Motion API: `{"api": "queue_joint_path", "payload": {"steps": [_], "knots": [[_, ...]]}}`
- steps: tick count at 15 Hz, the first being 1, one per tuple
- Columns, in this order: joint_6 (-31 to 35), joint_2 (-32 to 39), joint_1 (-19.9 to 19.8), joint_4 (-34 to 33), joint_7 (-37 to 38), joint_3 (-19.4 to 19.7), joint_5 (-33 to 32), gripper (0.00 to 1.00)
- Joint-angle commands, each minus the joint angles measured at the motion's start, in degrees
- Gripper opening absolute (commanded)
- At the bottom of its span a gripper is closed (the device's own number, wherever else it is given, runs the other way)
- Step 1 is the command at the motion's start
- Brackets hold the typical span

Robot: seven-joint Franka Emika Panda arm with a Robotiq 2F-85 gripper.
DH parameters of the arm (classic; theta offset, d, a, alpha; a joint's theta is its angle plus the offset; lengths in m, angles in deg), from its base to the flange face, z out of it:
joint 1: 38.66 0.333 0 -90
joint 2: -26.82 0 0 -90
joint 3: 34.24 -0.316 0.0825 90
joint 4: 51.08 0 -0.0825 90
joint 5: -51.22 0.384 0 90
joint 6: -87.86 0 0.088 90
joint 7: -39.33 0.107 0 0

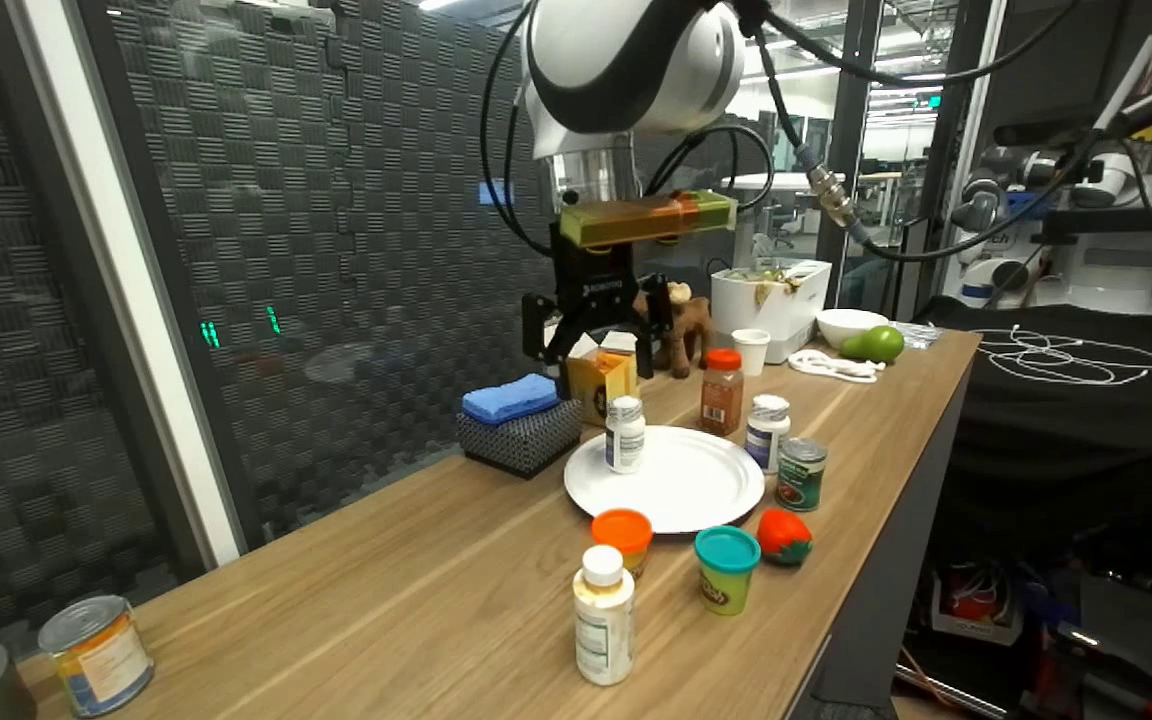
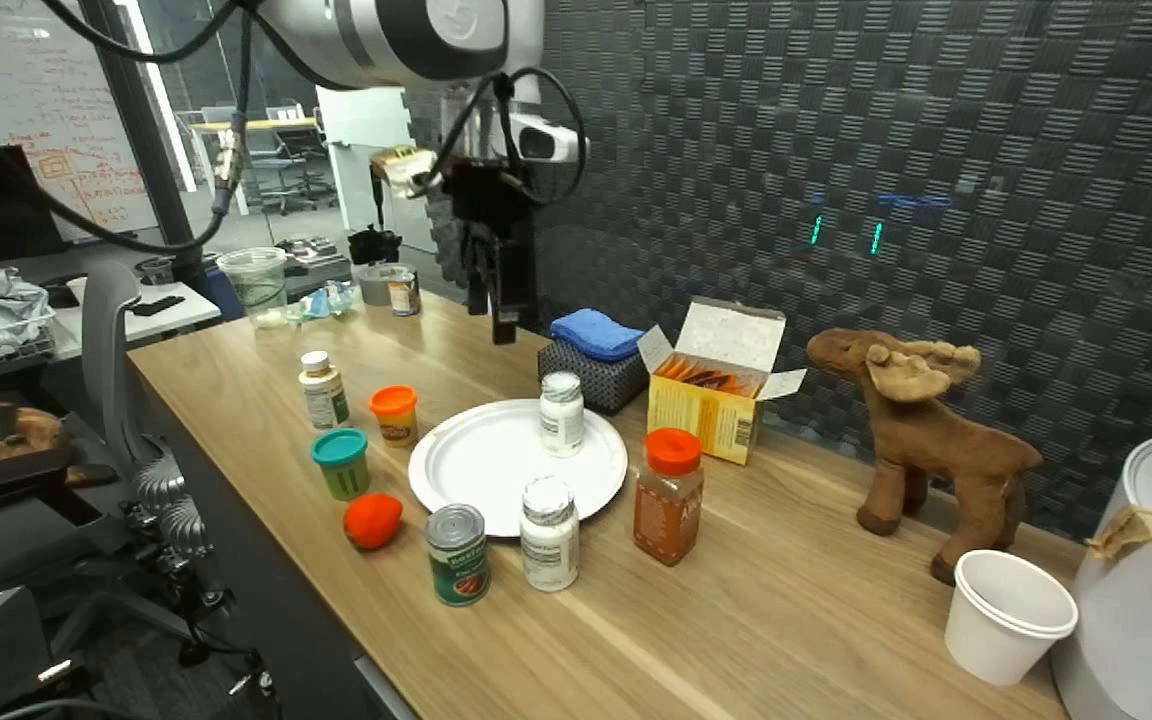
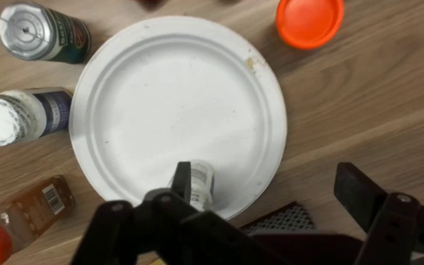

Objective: Put the objects surrounding the white plate on to the plate.

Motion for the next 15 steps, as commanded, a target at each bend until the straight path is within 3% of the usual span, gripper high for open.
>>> {"api": "queue_joint_path", "payload": {"steps": [1, 3, 4, 5, 12, 15], "knots": [[-5.34, -7.23, 3.52, 3.99, -3.97, -3.81, -0.71, 1.00], [-9.13, -9.91, 5.83, 4.78, -4.84, -6.48, -1.40, 1.00], [-14.60, -11.33, 7.01, 4.27, -4.69, -8.06, -0.70, 1.00], [-9.83, -7.22, 5.40, 2.61, -3.24, -6.65, -0.38, 1.00], [-10.49, -6.74, 5.09, 2.85, -2.79, -6.67, -0.34, 1.00], [-6.72, -6.35, 5.34, 4.30, -2.54, -7.08, 0.50, 1.00]]}}
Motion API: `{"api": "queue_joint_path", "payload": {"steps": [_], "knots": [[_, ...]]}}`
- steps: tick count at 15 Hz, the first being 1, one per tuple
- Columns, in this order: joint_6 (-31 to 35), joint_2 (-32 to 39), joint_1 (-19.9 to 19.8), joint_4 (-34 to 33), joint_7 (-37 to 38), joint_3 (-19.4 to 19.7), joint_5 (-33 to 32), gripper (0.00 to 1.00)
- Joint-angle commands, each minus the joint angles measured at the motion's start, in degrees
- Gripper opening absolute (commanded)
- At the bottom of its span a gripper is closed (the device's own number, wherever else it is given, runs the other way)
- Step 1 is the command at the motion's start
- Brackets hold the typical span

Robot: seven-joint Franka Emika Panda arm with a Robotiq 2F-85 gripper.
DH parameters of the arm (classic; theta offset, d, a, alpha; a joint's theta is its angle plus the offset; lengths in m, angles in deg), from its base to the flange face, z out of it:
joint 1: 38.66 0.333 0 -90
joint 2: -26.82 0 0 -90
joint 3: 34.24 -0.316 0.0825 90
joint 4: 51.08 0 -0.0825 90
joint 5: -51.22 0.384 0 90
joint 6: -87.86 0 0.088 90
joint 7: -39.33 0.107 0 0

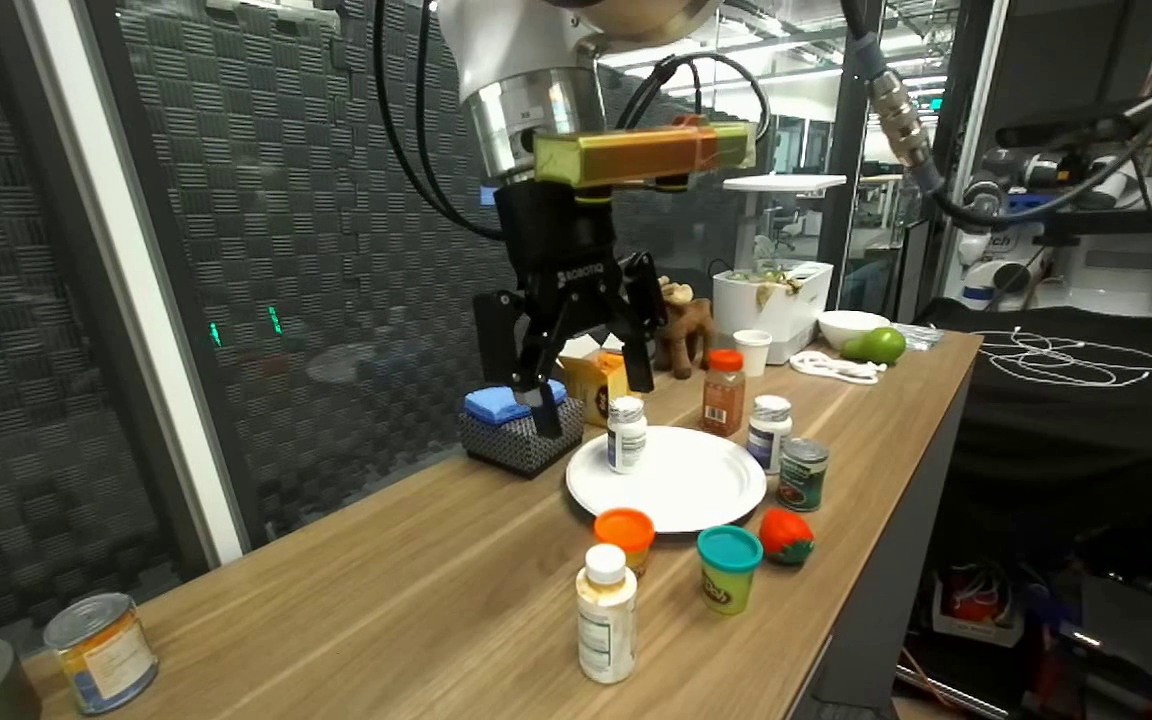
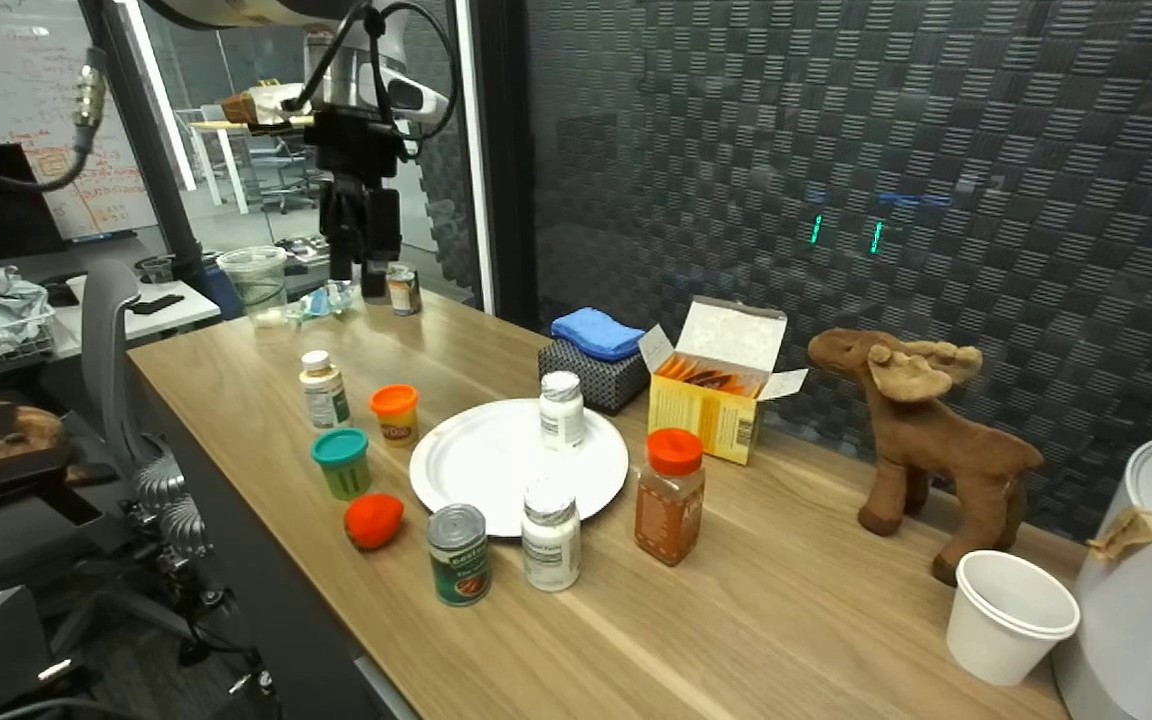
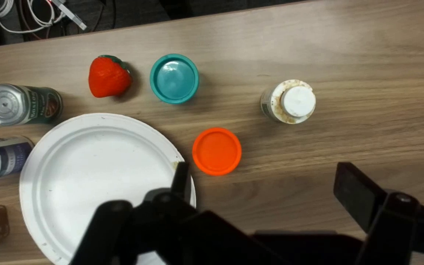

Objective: Put the objects surrounding the white plate on to the plate.

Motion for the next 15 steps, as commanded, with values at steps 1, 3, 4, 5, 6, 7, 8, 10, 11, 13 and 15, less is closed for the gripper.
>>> {"api": "queue_joint_path", "payload": {"steps": [1, 3, 4, 5, 6, 7, 8, 10, 11, 13, 15], "knots": [[4.77, 0.10, 0.47, 1.97, 0.53, -0.43, 0.51, 1.00], [8.79, -0.40, 0.59, 4.59, 0.04, -0.79, 0.97, 1.00], [11.28, -0.96, 0.78, 6.45, 0.16, -0.98, 0.97, 1.00], [12.91, -1.67, 1.06, 8.24, 0.39, -1.09, 0.59, 1.00], [14.61, -2.12, 1.31, 9.83, 0.79, -1.16, 0.54, 1.00], [16.32, -2.96, 1.66, 11.59, 1.24, -1.20, 0.04, 1.00], [17.89, -3.91, 2.01, 13.30, 1.89, -1.25, -0.30, 1.00], [19.81, -5.32, 2.41, 16.04, 2.78, -1.35, -0.28, 1.00], [20.37, -6.20, 2.45, 17.48, 2.44, -1.51, -0.04, 1.00], [19.78, -7.66, 1.99, 18.78, 1.13, -1.52, 0.30, 1.00], [20.56, -8.52, 2.23, 20.42, 1.90, -1.92, 0.21, 1.00]]}}
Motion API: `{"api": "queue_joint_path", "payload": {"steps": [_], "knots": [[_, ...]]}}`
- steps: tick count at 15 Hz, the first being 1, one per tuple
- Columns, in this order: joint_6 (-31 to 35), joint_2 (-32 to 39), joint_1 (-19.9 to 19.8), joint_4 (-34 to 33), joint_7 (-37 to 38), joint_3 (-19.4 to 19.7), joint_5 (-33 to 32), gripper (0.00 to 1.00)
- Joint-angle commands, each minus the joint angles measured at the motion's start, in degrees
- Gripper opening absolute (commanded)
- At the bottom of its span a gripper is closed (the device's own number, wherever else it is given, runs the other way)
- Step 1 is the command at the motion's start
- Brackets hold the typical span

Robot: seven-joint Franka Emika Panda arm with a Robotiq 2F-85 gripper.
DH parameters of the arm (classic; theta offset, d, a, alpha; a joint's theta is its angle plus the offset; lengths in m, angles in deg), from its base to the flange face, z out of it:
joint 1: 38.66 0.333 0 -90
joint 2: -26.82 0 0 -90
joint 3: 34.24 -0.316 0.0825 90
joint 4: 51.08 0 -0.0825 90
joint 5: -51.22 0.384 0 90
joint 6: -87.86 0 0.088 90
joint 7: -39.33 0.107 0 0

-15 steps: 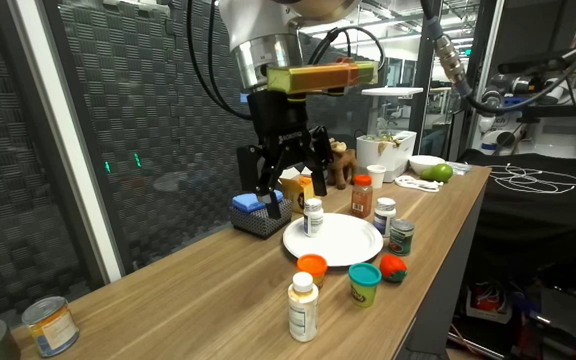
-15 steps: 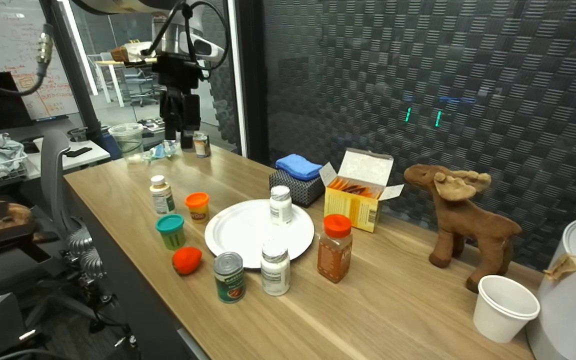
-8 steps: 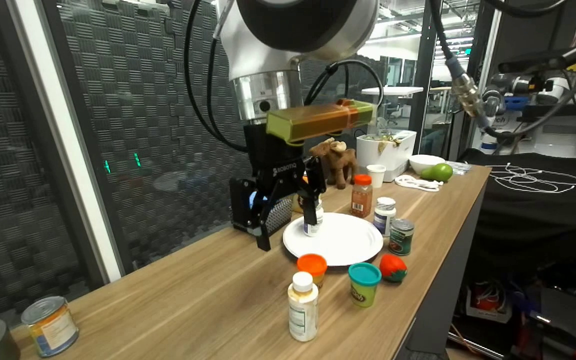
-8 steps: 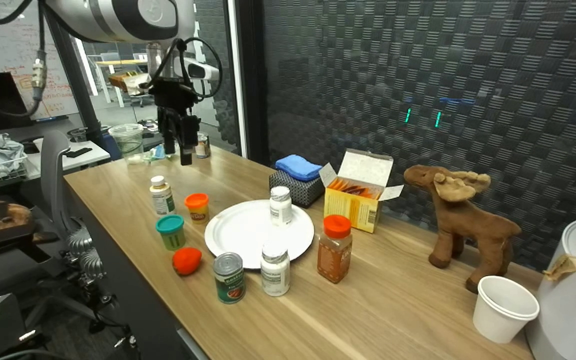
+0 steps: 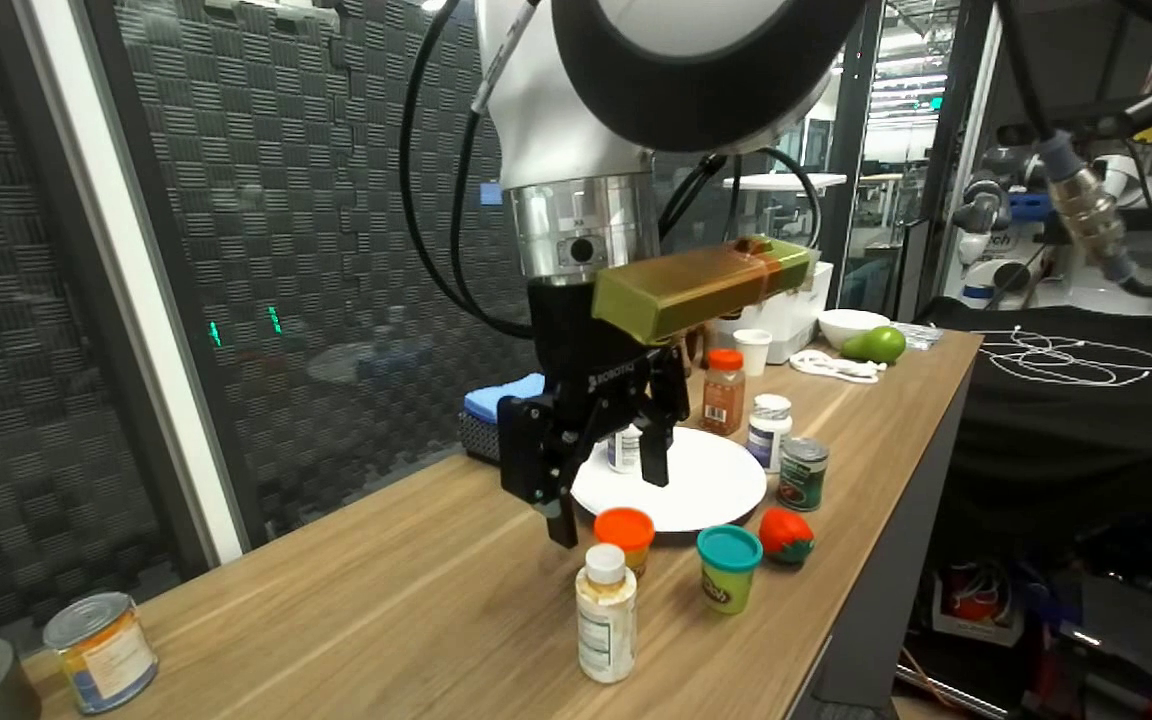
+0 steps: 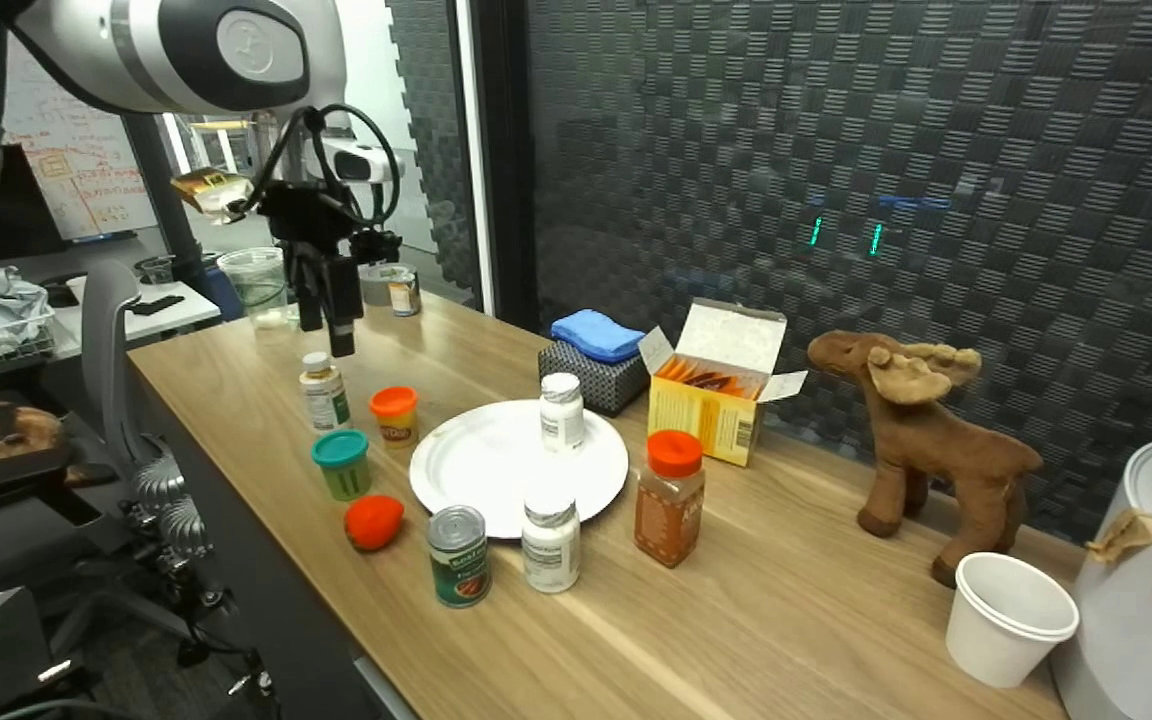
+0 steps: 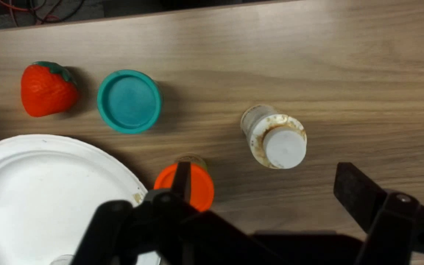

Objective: Put the objects surrounding the white plate on to the plate.

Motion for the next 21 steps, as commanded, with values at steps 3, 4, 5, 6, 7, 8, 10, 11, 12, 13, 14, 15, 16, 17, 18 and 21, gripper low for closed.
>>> {"api": "queue_joint_path", "payload": {"steps": [3, 4, 5, 6, 7, 8, 10, 11, 12, 13, 14, 15, 16, 17, 18, 21], "knots": [[0.88, -2.99, -0.55, 3.54, -2.17, -1.30, 1.33, 1.00], [0.76, -2.59, -0.59, 3.37, -3.06, -1.47, 1.68, 1.00], [0.83, -1.95, -0.66, 3.00, -4.08, -1.61, 1.96, 1.00], [1.24, -1.14, -0.71, 2.53, -4.69, -1.64, 2.04, 1.00], [2.62, -0.86, -0.75, 2.54, -4.97, -1.61, 2.14, 1.00], [3.25, -0.59, -0.75, 2.46, -5.17, -1.57, 2.12, 1.00], [3.15, 0.13, -0.93, 1.76, -6.11, -1.47, 2.60, 1.00], [3.02, 0.38, -1.05, 1.55, -6.77, -1.46, 2.98, 1.00], [2.37, 0.77, -1.18, 1.14, -7.54, -1.45, 3.40, 0.88], [2.14, 0.89, -1.27, 1.02, -8.20, -1.47, 3.84, 0.74], [1.33, 1.20, -1.34, 0.70, -8.84, -1.46, 4.07, 0.66], [0.79, 1.41, -1.38, 0.57, -9.33, -1.47, 4.12, 0.58], [0.63, 1.34, -1.37, 0.75, -9.60, -1.47, 3.98, 0.49], [0.63, 1.50, -1.39, 0.73, -9.78, -1.45, 3.90, 0.42], [0.76, 1.63, -1.33, 0.76, -9.77, -1.41, 3.61, 0.33], [0.80, 2.25, -1.33, 0.30, -10.13, -1.33, 3.38, 0.16]]}}
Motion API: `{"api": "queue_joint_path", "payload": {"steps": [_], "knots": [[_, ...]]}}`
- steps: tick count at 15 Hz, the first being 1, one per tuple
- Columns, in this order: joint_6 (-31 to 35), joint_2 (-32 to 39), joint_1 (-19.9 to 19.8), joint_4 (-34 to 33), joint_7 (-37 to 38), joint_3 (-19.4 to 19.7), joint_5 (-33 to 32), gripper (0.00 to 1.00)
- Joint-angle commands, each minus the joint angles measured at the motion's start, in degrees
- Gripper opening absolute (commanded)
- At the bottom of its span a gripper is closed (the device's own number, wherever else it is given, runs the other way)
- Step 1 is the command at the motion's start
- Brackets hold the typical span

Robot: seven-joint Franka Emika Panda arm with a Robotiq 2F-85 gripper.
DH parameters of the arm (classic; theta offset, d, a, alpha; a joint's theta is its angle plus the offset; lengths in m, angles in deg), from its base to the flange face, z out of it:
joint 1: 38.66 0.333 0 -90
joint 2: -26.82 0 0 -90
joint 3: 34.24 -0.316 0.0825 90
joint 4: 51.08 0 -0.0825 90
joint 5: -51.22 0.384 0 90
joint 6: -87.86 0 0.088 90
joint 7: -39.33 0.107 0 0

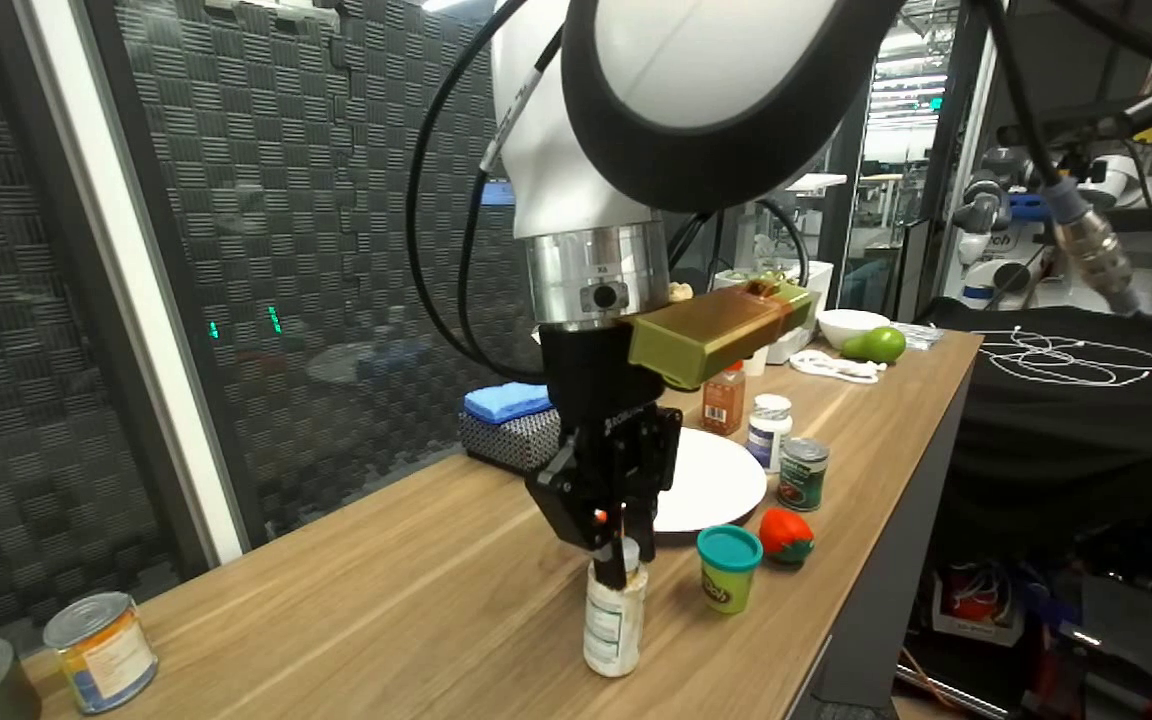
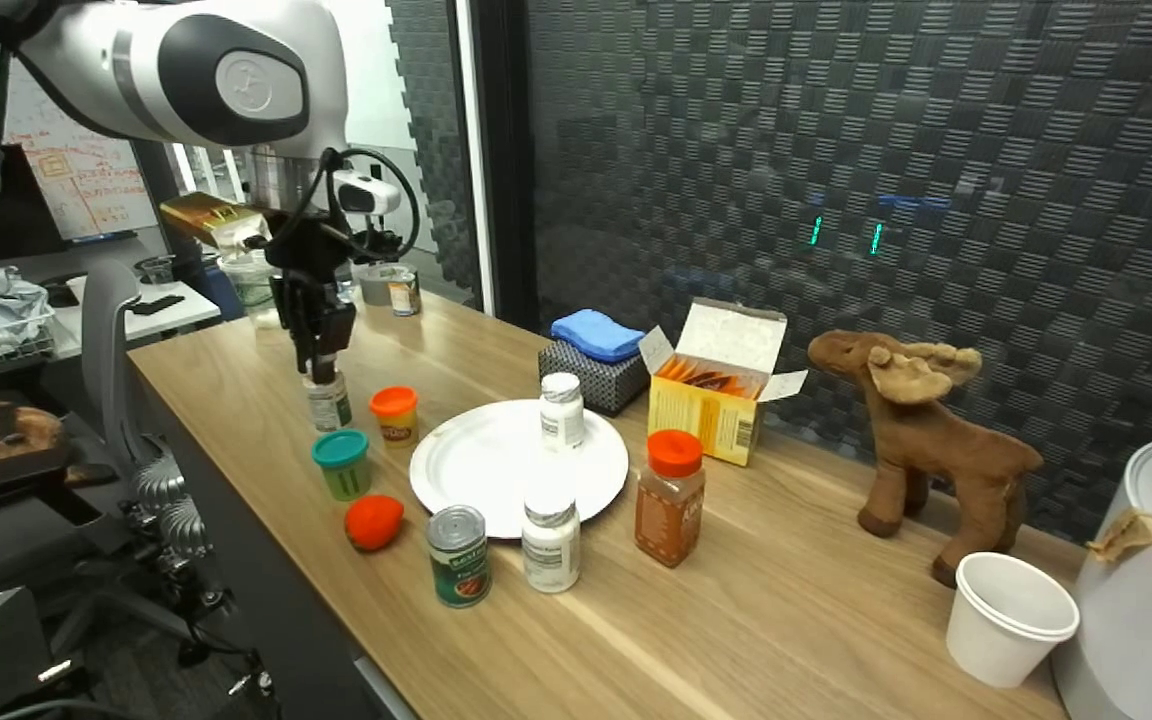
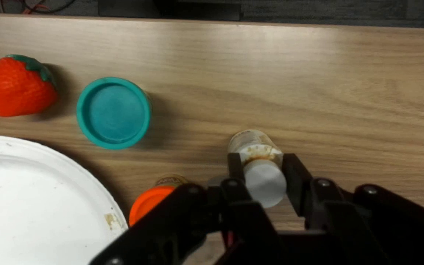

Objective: Put the objects surrounding the white plate on to the plate.

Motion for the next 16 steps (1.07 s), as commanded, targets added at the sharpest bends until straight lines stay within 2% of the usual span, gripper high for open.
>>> {"api": "queue_joint_path", "payload": {"steps": [1, 2, 6, 8, 11, 16], "knots": [[-1.24, 1.09, -0.68, -2.09, -1.52, -0.40, 0.74, 0.14], [-1.51, 1.33, -0.69, -2.41, -1.62, -0.38, 0.72, 0.18], [-3.97, -0.22, -0.15, -3.91, 1.75, -0.51, 1.15, 0.16], [-5.08, -2.35, -0.01, -5.23, 4.89, -0.58, 2.31, 0.16], [-3.26, -4.66, -0.51, -7.96, 10.45, -0.15, 4.96, 0.14], [-1.24, -4.16, -2.17, -13.42, 22.01, 1.76, 2.67, 0.13]]}}
